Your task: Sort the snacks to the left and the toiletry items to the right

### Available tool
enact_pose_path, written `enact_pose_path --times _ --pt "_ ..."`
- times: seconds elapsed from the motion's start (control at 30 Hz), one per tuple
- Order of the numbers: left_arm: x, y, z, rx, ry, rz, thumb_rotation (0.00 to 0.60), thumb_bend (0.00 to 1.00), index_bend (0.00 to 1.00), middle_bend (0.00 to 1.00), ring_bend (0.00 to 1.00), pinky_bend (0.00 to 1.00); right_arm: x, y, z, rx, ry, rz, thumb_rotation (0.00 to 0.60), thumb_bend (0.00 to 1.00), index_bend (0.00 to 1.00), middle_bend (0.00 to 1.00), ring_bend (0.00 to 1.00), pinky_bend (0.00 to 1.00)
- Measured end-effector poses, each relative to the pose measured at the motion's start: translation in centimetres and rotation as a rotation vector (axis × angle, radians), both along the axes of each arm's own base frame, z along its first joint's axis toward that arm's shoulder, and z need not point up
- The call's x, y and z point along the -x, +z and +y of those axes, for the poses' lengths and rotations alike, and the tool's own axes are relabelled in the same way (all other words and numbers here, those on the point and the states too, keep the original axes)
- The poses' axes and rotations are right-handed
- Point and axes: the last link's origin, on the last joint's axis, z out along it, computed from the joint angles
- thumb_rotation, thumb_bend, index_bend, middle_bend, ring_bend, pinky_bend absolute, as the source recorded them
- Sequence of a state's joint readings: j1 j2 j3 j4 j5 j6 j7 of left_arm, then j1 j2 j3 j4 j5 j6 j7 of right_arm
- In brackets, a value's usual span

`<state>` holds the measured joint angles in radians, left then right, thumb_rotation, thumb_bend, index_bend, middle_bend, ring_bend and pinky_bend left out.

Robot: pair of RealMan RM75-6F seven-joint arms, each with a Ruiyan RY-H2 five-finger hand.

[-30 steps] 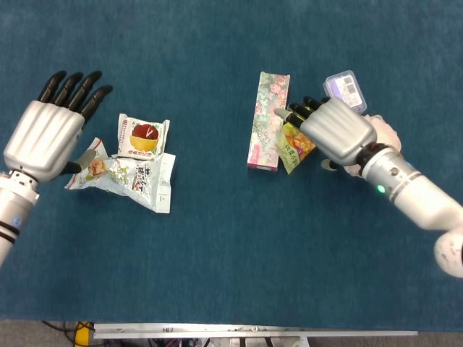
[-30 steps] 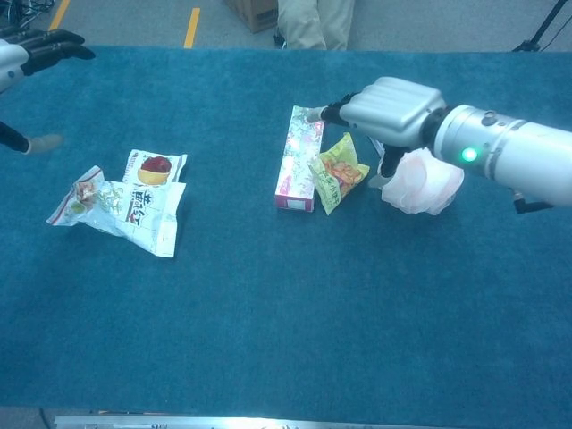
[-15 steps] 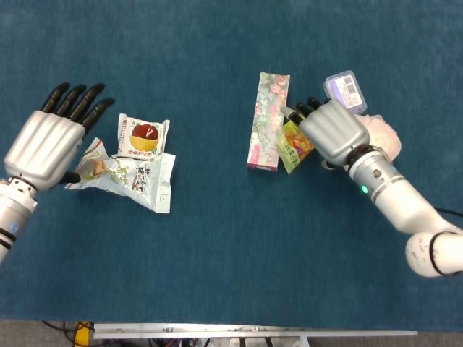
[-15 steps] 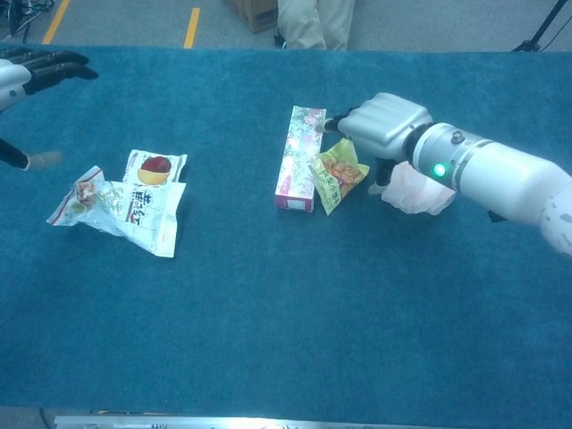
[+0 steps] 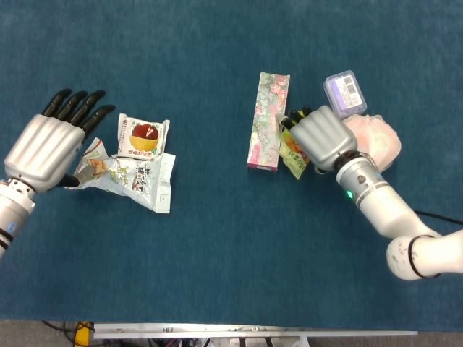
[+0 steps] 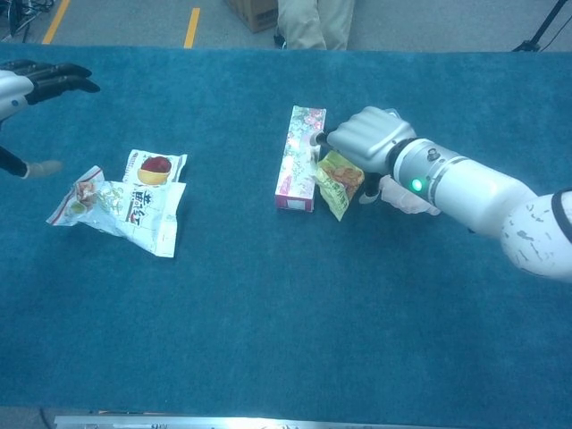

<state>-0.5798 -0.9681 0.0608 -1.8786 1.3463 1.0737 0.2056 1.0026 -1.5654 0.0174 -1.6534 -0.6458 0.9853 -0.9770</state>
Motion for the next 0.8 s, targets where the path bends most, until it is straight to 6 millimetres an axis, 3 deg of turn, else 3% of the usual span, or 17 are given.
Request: enact_pose_path --times 0.57,0.8 --pt "0.3 -0.1 -0.5 0.039 0.000 0.004 0.600 0.27 0.08 0.00 0.00 0.01 -0.4 -0.7 2.1 -0.065 0.063 0.020 0.600 0.03 0.23 0.28 0.32 0.64" --pt "0.4 0.0 -0.8 0.049 -0.003 0.008 0.600 0.27 0.08 0.00 0.00 0.01 -0.7 0.3 2.8 -0.072 0.088 -0.018 0.600 0.03 0.23 0.28 0.32 0.64"
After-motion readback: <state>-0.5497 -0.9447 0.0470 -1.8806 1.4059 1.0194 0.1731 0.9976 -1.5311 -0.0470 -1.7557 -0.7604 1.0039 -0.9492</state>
